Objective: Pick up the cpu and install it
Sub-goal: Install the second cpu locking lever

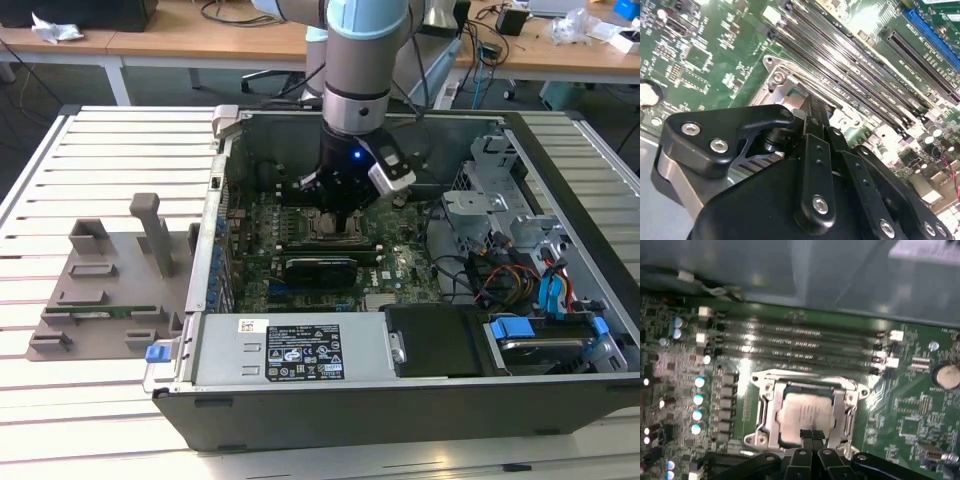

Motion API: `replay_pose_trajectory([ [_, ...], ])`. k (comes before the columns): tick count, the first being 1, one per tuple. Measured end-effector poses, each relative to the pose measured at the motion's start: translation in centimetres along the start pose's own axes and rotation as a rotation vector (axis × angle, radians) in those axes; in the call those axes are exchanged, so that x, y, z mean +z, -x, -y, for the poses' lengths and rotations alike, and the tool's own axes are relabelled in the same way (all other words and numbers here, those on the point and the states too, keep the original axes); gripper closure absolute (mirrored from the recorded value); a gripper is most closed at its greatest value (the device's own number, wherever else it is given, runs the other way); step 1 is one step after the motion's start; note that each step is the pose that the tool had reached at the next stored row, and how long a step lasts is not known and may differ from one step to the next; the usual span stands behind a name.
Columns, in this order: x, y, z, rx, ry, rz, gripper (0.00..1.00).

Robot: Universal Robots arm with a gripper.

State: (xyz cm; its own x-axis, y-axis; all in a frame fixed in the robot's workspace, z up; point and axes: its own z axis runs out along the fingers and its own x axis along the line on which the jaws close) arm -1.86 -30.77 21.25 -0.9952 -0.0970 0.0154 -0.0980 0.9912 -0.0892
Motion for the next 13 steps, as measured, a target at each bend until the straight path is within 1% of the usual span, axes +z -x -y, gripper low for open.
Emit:
replay_pose_trajectory([
  [1,-1.64,0.10,-1.11,0.000,-0.0041,-0.0005,0.89],
  [2,-2.93,0.08,-1.00,0.000,-0.0052,-0.0006,0.89],
  [3,-3.79,0.07,-0.92,0.000,-0.0066,-0.0007,0.89],
  [4,-4.14,0.06,-0.89,0.000,-0.0077,-0.0009,0.89],
  [5,-4.66,0.06,-0.84,0.000,-0.0086,-0.0010,0.89],
  [9,-5.37,0.05,-0.78,0.000,-0.0095,-0.0010,0.89],
  [11,-5.87,0.04,-0.74,0.000,-0.0096,-0.0010,0.89],
  [13,-6.53,0.03,-0.68,0.000,-0.0097,-0.0011,0.89],
])
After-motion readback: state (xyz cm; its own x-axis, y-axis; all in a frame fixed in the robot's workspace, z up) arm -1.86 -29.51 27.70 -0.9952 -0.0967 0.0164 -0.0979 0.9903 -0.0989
